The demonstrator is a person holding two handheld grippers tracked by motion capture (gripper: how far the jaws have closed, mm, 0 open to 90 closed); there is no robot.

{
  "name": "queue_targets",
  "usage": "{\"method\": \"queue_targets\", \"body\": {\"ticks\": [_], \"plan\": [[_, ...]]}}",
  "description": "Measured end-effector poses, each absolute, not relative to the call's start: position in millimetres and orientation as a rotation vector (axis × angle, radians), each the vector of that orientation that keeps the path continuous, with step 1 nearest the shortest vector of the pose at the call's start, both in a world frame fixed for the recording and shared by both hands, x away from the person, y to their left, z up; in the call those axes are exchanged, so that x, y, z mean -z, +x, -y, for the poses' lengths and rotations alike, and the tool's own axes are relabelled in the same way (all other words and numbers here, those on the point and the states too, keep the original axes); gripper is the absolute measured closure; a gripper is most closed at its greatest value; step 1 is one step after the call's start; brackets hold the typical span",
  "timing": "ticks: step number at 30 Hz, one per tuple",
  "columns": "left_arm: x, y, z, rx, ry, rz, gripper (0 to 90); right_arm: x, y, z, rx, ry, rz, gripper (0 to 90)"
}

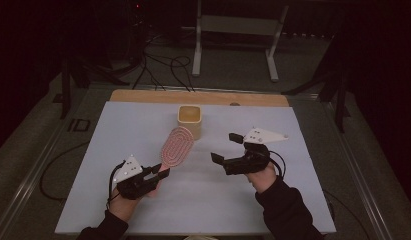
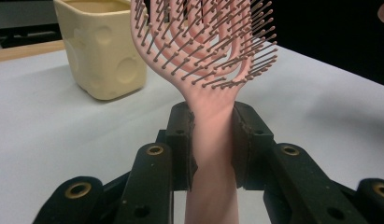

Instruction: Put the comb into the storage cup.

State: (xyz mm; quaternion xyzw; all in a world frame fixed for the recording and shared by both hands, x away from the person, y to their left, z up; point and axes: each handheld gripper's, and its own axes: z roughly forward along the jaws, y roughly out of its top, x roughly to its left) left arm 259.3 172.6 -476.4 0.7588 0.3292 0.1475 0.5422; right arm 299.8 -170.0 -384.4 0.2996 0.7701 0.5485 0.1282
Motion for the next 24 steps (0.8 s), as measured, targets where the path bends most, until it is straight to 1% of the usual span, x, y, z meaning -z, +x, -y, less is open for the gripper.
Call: {"method": "queue_targets", "body": {"ticks": [16, 24], "plan": [[476, 258, -172, -0.345, 1.797, -0.775, 71.8, 384, 314, 136, -1.638, 0.862, -2.312, 8.1], [477, 259, -173, -0.347, 1.795, -0.781, 71.8, 388, 323, 119, -1.673, 0.944, -2.344, 8.0]]}}
